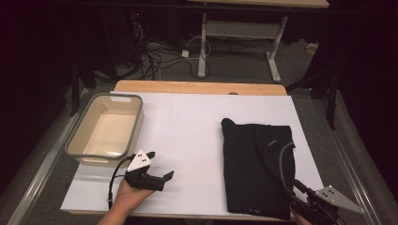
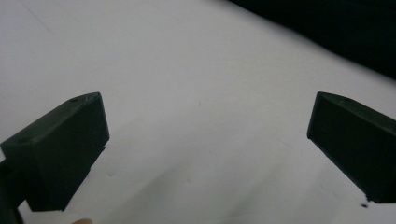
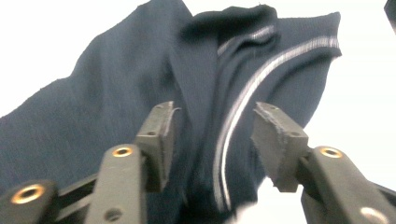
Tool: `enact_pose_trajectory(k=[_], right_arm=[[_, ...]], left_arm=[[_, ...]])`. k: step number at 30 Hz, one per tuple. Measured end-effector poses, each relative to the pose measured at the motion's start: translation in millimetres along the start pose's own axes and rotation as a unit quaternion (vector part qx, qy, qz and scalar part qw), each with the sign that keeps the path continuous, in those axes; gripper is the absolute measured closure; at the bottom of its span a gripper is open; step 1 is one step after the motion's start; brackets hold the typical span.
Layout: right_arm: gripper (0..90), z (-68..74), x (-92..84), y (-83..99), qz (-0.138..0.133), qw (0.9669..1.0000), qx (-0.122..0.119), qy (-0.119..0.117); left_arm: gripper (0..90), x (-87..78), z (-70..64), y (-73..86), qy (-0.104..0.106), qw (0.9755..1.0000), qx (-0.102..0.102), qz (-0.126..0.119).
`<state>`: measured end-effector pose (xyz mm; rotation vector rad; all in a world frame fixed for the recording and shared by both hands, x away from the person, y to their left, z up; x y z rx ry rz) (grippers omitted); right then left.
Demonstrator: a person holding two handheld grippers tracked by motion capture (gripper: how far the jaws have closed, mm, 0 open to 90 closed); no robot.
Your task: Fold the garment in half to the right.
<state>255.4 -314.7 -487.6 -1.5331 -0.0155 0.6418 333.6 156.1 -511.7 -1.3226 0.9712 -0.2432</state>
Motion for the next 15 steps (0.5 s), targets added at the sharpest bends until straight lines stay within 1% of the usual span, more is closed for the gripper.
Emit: enact_pose_trajectory(k=[1,2,5,7,8,9,12,15], right_arm=[[46.6,1.0,2.3,-3.5,-0.001,1.0,-0.001,-0.001],[46.3,2.0,5.7,-6.5,0.0,1.0,-0.002,-0.003],[45.8,3.1,19.5,-17.5,0.009,0.9999,-0.01,-0.004],[47.8,1.9,30.5,-27.4,0.017,0.9996,-0.023,0.0],[50.1,0.4,36.8,-32.5,0.019,0.9994,-0.029,0.004],[52.0,-1.2,43.7,-37.4,0.023,0.9992,-0.031,0.008],[55.0,-4.9,66.6,-51.5,0.032,0.999,-0.03,0.012],[54.8,-6.6,90.5,-64.4,0.044,0.9983,-0.035,0.018]], left_arm=[[0.0,0.5,0.6,-0.3,-0.008,0.9999,0.009,0.004],[0.0,1.3,1.2,-0.3,-0.013,0.9998,0.013,0.006],[0.0,2.5,2.4,0.5,-0.008,0.9999,0.009,0.011],[0.0,3.0,2.3,1.0,-0.007,0.9998,0.01,0.013],[0.0,3.2,2.1,1.0,-0.006,0.9998,0.011,0.014],[0.0,3.5,2.0,1.2,-0.005,0.9998,0.012,0.015],[0.0,3.4,1.8,1.2,-0.002,0.9998,0.013,0.014],[0.0,3.1,1.9,1.3,0.0,0.9998,0.014,0.013]])
Point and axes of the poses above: each handheld gripper's, and its own axes: x roughly forward along the jaws, y roughly out of its underside, z roughly to its left, the point moved 4 cm from there along x, roughly forward along the jaws, and after that the axes turned 3 degrees about -z, right-handed, at the moved point
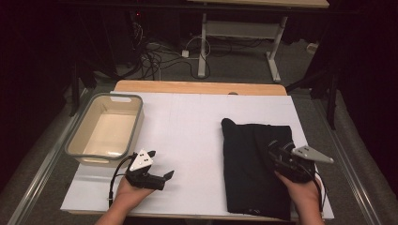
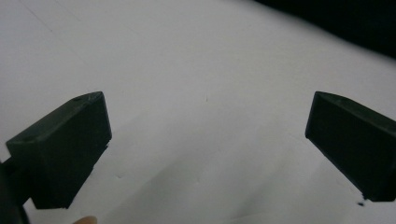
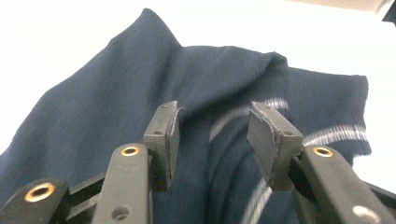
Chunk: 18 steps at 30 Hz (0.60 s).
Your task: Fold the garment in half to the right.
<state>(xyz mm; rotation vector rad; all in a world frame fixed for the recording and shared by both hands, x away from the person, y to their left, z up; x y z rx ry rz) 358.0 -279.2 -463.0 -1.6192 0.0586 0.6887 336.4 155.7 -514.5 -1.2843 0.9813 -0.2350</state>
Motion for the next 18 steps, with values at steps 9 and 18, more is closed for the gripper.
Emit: enact_pose_trajectory(k=[9,18], right_arm=[[54.5,-23.3,61.9,-5.9,0.065,0.9969,0.035,0.026],[59.6,-15.1,51.8,-21.9,0.029,0.9991,0.022,0.021]], left_arm=[[0.0,-1.1,-1.2,0.3,0.0,1.0,0.006,-0.005],[0.5,-0.5,-1.3,0.2,0.002,1.0,0.006,-0.004]])
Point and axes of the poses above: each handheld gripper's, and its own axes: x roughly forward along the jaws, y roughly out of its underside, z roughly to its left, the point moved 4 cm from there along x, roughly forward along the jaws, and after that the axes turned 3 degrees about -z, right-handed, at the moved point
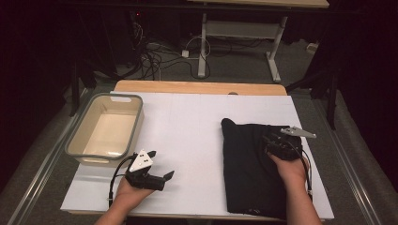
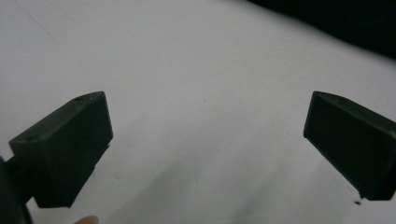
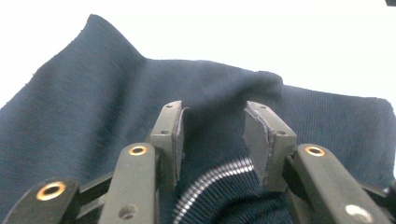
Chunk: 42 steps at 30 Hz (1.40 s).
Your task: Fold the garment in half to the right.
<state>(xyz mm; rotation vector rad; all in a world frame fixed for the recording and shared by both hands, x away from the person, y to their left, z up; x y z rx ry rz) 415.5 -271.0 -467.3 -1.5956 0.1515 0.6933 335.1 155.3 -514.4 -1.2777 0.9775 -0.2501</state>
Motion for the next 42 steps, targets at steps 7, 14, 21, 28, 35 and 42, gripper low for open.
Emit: enact_pose_trajectory(k=[7,14,21,28,35,42], right_arm=[[50.0,7.5,7.0,0.0,0.016,0.9997,0.005,-0.019],[50.8,15.8,14.6,0.9,0.037,0.9991,-0.001,-0.02],[88.0,8.7,6.2,-6.4,0.023,0.9985,-0.048,0.012],[86.8,-25.1,1.2,-4.7,0.03,0.9985,-0.022,0.04],[64.1,-36.7,3.1,5.5,0.038,0.9986,0.002,0.037],[57.2,-37.4,4.3,2.2,0.042,0.9986,0.013,0.028]], left_arm=[[0.5,-0.4,-0.3,0.1,-0.003,1.0,0.002,0.0],[0.5,-0.6,-1.1,0.3,-0.005,1.0,0.007,-0.001],[0.9,-1.1,-1.7,0.4,-0.007,0.9999,0.009,-0.004],[1.5,-0.3,-1.7,0.3,-0.004,0.9999,0.011,0.002],[1.5,0.1,-2.8,0.4,-0.008,0.9998,0.016,0.004],[1.5,-0.2,-3.3,0.5,-0.01,0.9998,0.018,0.003]])
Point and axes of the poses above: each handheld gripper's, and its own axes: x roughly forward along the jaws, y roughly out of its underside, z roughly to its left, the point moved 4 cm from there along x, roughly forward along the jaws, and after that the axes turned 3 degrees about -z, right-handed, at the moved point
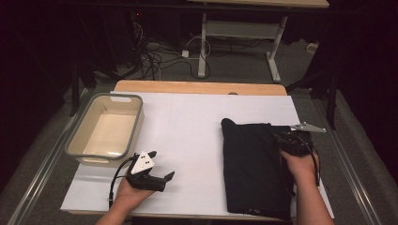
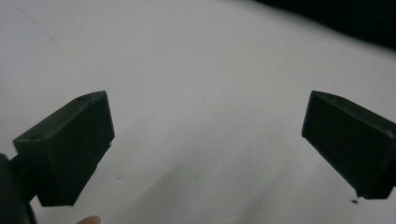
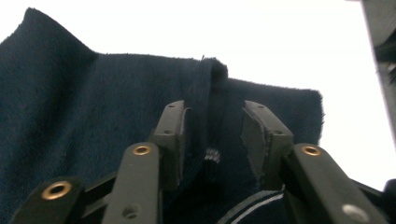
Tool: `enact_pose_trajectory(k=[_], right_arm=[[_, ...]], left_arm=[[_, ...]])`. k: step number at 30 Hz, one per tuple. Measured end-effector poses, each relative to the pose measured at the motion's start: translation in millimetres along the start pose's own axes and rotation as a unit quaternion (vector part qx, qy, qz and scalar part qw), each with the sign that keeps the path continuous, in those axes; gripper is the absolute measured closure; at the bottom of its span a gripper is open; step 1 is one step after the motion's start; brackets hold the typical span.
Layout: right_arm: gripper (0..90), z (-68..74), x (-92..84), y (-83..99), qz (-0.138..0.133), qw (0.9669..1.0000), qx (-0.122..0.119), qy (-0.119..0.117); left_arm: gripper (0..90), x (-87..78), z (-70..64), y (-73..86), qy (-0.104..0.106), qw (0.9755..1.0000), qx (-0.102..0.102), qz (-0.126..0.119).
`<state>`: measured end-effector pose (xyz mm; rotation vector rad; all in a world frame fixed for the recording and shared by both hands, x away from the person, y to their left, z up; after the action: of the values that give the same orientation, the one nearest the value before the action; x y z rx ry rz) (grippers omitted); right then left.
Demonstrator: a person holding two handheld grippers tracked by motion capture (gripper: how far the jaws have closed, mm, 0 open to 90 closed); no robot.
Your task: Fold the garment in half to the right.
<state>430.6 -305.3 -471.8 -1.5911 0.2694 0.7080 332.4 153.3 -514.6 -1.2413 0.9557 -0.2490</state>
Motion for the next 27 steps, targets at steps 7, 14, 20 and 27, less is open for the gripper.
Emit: enact_pose_trajectory(k=[7,14,20,27], right_arm=[[61.0,2.4,14.3,20.5,0.032,0.9987,0.03,-0.026],[80.4,11.4,11.9,19.4,0.022,0.9993,0.0,-0.031],[81.5,13.8,-1.6,10.8,-0.018,0.9993,-0.022,-0.024],[81.6,6.1,-24.0,-6.0,-0.061,0.9974,-0.037,-0.002]], left_arm=[[1.7,0.3,-0.7,0.0,0.0,1.0,0.003,0.001],[2.0,0.6,-0.9,0.0,-0.002,1.0,0.003,0.002],[2.2,0.6,-0.7,0.0,-0.003,1.0,0.003,0.002],[2.2,0.3,-0.8,0.0,-0.003,1.0,0.003,0.001]])
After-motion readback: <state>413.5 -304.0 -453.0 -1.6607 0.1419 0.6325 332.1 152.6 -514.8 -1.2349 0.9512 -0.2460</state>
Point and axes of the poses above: each handheld gripper's, and its own axes: x roughly forward along the jaws, y roughly out of its underside, z roughly to its left, the point moved 4 cm from there along x, roughly forward along the jaws, and after that the axes turned 3 degrees about -z, right-handed, at the moved point
